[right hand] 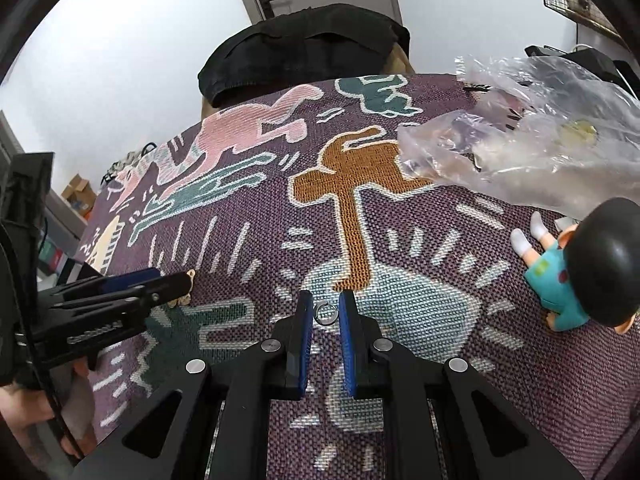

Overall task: Organize jewelry
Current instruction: 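Grasp the gold butterfly brooch with the left tool while the right tool grasps the small silver ring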

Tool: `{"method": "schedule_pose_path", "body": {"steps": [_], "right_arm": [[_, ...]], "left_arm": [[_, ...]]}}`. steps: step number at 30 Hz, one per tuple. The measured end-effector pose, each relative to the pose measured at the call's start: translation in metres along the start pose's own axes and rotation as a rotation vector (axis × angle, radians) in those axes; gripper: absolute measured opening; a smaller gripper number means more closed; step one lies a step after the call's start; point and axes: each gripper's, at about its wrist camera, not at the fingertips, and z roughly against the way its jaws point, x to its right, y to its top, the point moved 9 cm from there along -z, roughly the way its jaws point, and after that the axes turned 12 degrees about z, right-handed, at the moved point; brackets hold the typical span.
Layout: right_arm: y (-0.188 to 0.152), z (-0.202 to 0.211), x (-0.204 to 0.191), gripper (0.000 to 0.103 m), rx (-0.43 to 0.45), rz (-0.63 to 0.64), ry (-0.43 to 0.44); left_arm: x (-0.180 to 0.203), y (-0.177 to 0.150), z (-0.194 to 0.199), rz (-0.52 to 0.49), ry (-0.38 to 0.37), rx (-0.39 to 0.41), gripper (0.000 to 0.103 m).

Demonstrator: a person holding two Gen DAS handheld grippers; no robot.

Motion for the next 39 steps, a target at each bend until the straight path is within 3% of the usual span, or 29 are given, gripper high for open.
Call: {"method": "schedule_pose_path", "body": {"steps": [16,18,23,39], "right_arm": [[-0.001,0.0,-0.009,0.014,0.007,0.007,0.011],[-0.001,0.0,-0.01,0.014,0.008,0.007,0.012],[0.001,0.001,-0.013,0.014,0.015,0.005,0.017],[0.022,0.025,-0.057,0.014,0.08,0.05,0.076]], "left_arm": [[0.002,-0.003,-0.007,-0.088,0.048,0.041,0.05],[0.0,-0.002,-0.006,-0.089,0.058,0.05,0.041],[-0.007,-0.003,-0.002,-0.073,0.051,0.044,0.041],[-0.027,0.01,0.074,-0.054,-0.009,0.148,0.041]]}}
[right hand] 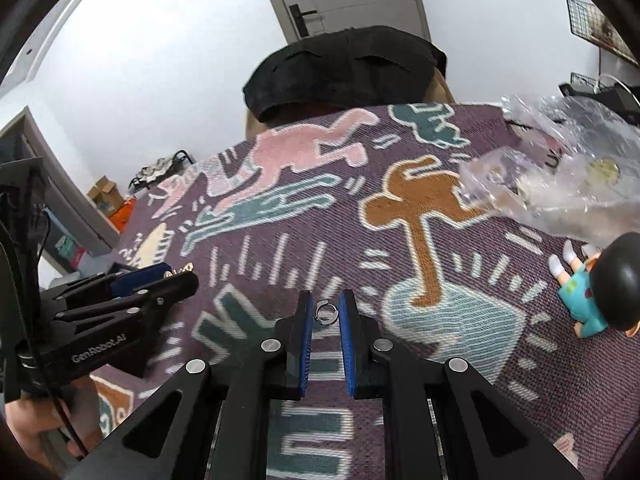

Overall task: Organize jewelry
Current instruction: 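Grasp the gold butterfly brooch with the left tool while the right tool grasps the small silver ring, then carry the butterfly brooch into the black box and open the left tool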

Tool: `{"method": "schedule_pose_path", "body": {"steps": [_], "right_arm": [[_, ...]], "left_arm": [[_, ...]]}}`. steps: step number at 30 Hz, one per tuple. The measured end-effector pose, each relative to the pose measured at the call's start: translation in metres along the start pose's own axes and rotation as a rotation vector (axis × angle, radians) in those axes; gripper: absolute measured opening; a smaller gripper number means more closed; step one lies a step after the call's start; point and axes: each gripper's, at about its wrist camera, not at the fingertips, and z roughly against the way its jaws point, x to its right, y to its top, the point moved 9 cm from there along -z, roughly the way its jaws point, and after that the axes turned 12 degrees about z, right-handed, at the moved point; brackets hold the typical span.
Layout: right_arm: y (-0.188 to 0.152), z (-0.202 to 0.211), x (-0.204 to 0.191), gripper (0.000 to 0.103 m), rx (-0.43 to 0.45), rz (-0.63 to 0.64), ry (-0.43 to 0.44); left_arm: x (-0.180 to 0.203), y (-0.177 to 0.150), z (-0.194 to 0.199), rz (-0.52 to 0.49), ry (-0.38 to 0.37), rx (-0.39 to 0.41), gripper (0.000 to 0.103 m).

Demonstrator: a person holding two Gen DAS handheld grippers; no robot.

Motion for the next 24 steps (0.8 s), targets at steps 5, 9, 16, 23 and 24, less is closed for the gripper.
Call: {"method": "schedule_pose_path", "body": {"steps": [5,9,16,23,24], "right_arm": [[0.01,0.008,-0.02,0.014,0.029,0.016,0.029],[0.017,0.016,-0.035,0.014,0.052,0.026,0.052],[0.027,0.03,-0.064,0.014,0.088,0.048,0.11],[0.03,0.032,-0.089,0.014,0.093,0.084,0.135],[0.029,0.031,-0.093,0.014,0.092,0.089,0.138]], "left_arm": [[-0.018,0.006,0.023,0.015,0.001,0.034,0.041],[-0.034,0.008,0.038,0.027,0.007,0.058,0.041],[-0.061,0.005,0.06,0.035,0.014,0.102,0.041],[-0.096,0.002,0.07,0.077,0.023,0.119,0.041],[-0.101,0.001,0.07,0.083,0.026,0.118,0.041]]}}
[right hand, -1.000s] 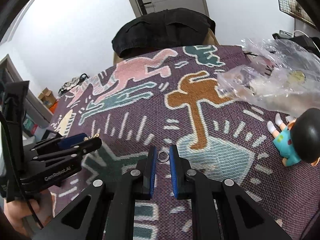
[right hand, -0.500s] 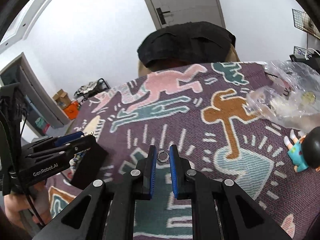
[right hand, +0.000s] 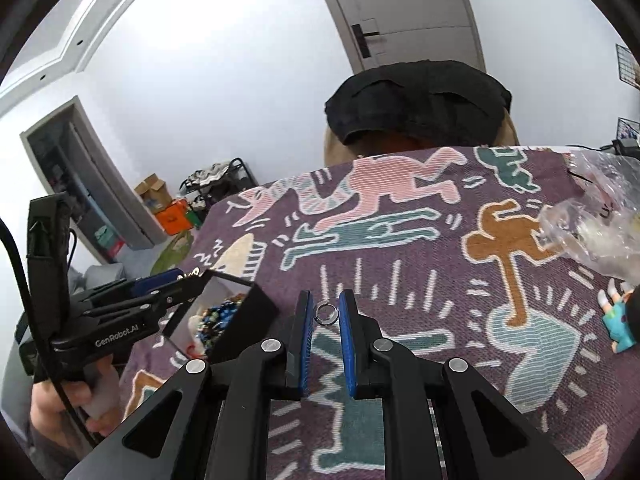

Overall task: Organize jewelry
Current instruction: 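Carry the butterfly brooch into the black box and open the left tool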

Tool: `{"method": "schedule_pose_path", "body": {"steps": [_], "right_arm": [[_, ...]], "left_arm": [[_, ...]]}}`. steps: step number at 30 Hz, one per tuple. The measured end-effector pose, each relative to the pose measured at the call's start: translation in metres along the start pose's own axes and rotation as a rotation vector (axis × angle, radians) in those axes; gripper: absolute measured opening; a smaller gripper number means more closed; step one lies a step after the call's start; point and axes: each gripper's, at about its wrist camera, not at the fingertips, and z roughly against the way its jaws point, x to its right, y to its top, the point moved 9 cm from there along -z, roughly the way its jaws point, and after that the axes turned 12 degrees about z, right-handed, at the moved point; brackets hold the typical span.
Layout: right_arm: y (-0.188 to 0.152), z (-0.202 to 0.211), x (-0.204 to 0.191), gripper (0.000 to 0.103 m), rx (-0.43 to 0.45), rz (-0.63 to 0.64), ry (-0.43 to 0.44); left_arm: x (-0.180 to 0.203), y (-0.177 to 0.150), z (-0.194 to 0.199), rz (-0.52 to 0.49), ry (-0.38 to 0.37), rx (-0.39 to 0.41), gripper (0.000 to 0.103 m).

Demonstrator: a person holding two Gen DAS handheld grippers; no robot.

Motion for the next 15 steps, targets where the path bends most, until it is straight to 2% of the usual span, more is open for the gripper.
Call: {"method": "schedule_pose_path", "body": {"steps": [5,8,10,12,14,15], "right_arm": [[0.001,-0.007,-0.018,0.014,-0.008,0.025,0.018],[0.002,-0.013,-0.028,0.014,-0.016,0.04,0.027],[0.002,-0.018,-0.035,0.014,-0.022,0.051,0.036],[0.003,-0.024,-0.041,0.014,-0.03,0.062,0.043],[0.003,-0.031,-0.049,0.014,-0.04,0.071,0.05],[0.003,-0.033,-0.053,0.014,-0.044,0.075,0.055]], "left_arm": [[-0.023,-0.003,-0.004,0.034,0.013,-0.01,0.041],[-0.031,-0.004,-0.006,0.051,-0.005,-0.015,0.042],[-0.037,-0.005,-0.009,0.057,-0.011,-0.036,0.052],[-0.043,-0.004,-0.007,0.069,-0.009,-0.026,0.075],[-0.048,-0.001,0.0,0.08,-0.014,0.009,0.083],[-0.05,0.001,0.002,0.084,-0.016,0.02,0.083]]}}
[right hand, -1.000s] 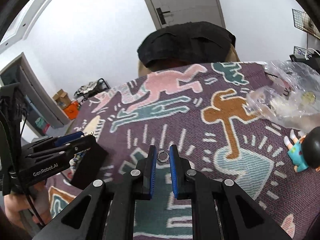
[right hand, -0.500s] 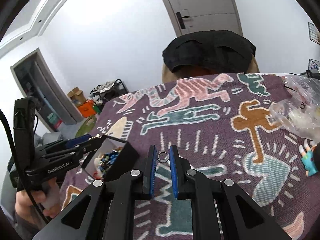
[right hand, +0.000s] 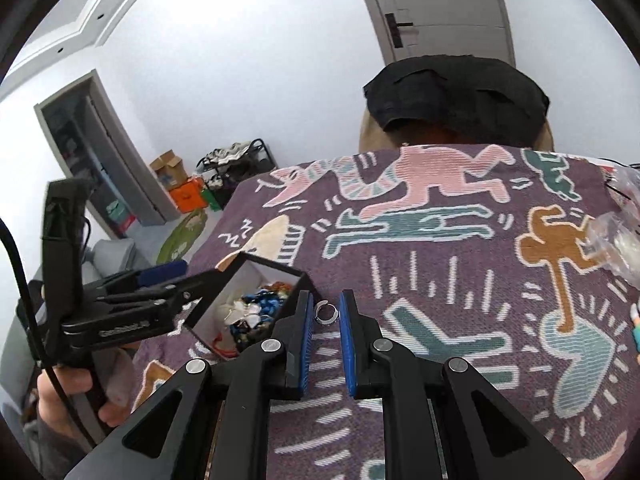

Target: Organize jewelry

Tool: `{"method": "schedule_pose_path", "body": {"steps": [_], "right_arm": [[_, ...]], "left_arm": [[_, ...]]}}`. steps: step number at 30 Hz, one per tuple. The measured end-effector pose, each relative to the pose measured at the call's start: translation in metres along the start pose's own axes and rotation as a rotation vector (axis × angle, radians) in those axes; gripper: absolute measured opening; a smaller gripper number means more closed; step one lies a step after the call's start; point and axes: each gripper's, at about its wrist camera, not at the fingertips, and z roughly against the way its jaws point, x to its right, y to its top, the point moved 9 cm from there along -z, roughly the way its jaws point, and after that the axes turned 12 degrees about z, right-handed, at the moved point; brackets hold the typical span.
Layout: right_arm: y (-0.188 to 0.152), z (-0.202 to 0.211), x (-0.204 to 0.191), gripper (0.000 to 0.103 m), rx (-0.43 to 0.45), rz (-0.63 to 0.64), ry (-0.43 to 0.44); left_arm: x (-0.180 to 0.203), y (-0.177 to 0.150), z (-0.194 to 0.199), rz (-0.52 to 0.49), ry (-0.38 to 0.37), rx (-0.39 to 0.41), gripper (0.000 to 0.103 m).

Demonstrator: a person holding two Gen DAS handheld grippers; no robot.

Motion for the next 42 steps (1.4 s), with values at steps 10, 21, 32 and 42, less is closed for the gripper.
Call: {"method": "schedule_pose_path", "body": {"steps": [10,21,32,42], "right_arm": [[0.014,-0.032,-0.043,0.014,-0.04,0.054,0.055],[0.035,-0.072,-0.079,0.015,-0.088,0.098,0.066],[0.032,-0.077,-0.09,0.053,-0.112,0.149,0.059],[0.009,-0.034,-0.059,0.078,-0.093,0.112,-0.011]], "left_arm": [[-0.051,0.004,0.014,0.084,0.042,0.018,0.084],[-0.096,-0.004,0.015,0.163,0.042,0.008,0.084],[-0.1,-0.006,0.025,0.182,0.015,0.026,0.084],[-0.067,-0.009,0.047,0.11,0.006,0.084,0.096]]}}
